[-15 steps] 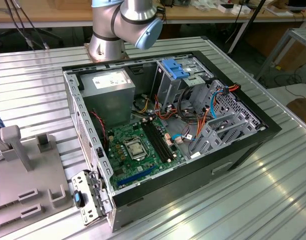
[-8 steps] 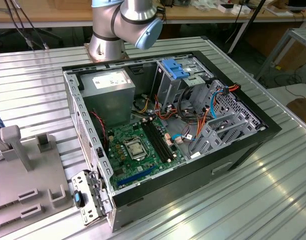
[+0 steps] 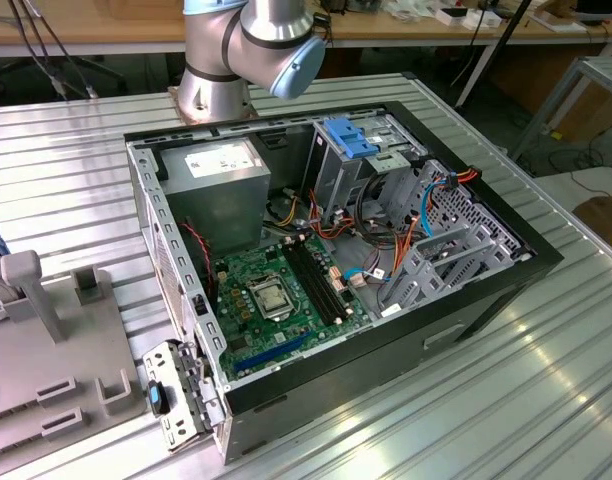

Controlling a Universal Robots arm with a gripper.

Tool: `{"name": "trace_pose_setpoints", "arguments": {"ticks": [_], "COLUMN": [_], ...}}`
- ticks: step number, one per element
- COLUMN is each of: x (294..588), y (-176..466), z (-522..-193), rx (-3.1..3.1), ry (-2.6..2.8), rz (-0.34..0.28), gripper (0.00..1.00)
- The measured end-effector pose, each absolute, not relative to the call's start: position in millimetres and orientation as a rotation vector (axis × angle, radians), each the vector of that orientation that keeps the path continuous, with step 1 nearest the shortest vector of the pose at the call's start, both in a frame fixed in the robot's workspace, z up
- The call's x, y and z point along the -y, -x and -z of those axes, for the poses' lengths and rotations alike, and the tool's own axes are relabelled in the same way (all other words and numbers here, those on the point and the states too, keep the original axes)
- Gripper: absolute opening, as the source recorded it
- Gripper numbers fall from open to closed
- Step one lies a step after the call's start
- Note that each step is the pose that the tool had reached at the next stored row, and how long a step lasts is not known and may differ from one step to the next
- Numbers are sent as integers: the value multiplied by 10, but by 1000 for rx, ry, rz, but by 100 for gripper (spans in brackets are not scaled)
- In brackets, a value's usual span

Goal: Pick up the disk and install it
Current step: 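Pick up the disk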

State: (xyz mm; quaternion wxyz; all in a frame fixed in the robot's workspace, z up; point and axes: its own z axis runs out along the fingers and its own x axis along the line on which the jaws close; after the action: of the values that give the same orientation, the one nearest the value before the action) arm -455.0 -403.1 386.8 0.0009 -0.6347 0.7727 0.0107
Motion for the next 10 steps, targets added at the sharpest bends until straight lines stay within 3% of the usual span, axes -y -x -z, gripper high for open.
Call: {"name": "trace_pose_setpoints", "arguments": {"ticks": [10], "x": [4024], "y": [4494], "z": [-3818], "rx": [-2257], "ry": [2192], "rz": [-17], "gripper": [11]}}
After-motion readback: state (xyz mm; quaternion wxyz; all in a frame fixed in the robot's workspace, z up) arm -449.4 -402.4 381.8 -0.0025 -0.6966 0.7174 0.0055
